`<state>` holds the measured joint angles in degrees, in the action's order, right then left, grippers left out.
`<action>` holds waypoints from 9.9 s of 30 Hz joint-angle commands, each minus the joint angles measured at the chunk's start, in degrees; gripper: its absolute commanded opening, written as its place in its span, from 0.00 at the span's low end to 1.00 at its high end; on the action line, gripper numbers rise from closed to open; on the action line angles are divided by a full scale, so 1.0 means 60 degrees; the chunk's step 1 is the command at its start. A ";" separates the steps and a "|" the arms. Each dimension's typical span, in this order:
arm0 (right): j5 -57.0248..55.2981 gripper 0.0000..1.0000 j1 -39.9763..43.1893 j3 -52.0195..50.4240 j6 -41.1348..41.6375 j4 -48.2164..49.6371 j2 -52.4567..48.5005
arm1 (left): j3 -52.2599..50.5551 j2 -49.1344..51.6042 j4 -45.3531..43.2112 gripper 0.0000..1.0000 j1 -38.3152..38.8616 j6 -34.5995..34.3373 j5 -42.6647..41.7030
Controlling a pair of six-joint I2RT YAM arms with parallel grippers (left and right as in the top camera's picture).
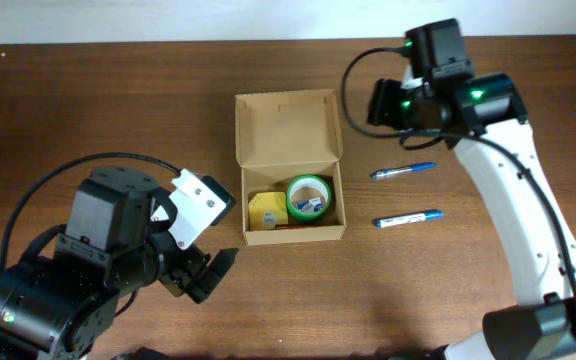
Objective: Pack container
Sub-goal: 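Carry the staples box into the box with the right gripper, release, then move the right gripper to the blue pen and grasp it, then carry the blue pen into the box with the right gripper, then lower the blue pen beside the tape and open the right gripper, then move the right gripper to the blue marker and grasp it, then lift the blue marker and carry it into the box with the right gripper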
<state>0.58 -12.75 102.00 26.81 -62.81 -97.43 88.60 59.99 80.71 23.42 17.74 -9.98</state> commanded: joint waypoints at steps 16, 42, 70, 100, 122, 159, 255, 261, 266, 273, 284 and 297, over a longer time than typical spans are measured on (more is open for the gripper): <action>-0.0142 0.98 0.1002 -0.0127 0.6309 0.0146 -0.3355 | -0.0022 -0.0011 -0.0025 1.00 -0.0058 -0.0095 0.0062; 0.0182 0.89 0.1319 -0.0962 0.7074 0.0051 -0.4954 | -0.0022 -0.0011 -0.0025 1.00 -0.0055 -0.0095 0.0062; 0.0149 0.04 0.1333 -0.1249 0.6572 0.0896 -0.4940 | -0.0022 -0.0011 -0.0025 1.00 -0.0055 -0.0095 0.0062; 0.1596 0.04 -0.3304 0.5992 -1.0772 -0.5395 -0.4787 | -0.0022 -0.0011 -0.0025 1.00 -0.0055 -0.0095 0.0062; -0.0535 0.33 -0.3326 0.2073 -1.3752 -0.1679 -0.4790 | -0.0022 -0.0011 -0.0025 1.00 -0.0055 -0.0095 0.0062; 0.1005 0.04 -0.3308 -0.2543 -0.8626 0.2069 -0.2736 | -0.0022 -0.0011 -0.0025 1.00 -0.0055 -0.0095 0.0062; 0.0652 0.86 0.1942 -0.7967 0.6655 0.4102 0.0284 | -0.0022 -0.0011 -0.0025 1.00 -0.0058 -0.0095 0.0062; 0.0696 0.75 0.1942 -0.7967 0.6692 0.4608 -0.0280 | -0.0022 -0.0011 -0.0025 1.00 -0.0055 -0.0095 0.0062; 0.0962 0.63 0.1942 -0.7963 0.6849 0.4615 -0.0659 | -0.0022 -0.0011 -0.0025 1.00 -0.0055 -0.0095 0.0062; 0.1093 0.27 0.1942 -0.7967 0.6870 0.4630 -0.0772 | -0.0022 -0.0011 -0.0025 0.99 -0.0055 -0.0095 0.0062; 0.1803 0.04 0.1942 -0.7184 0.6029 0.4335 -0.0750 | -0.0022 -0.0011 -0.0025 1.00 -0.0058 -0.0095 0.0062; 0.2127 0.04 0.0408 -0.0488 -0.0204 -0.0044 -0.0732 | -0.0022 -0.0011 -0.0025 1.00 -0.0055 -0.0095 0.0062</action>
<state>12.40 -7.73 96.38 33.54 -62.63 -102.28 88.40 60.01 80.68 23.42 17.74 -9.61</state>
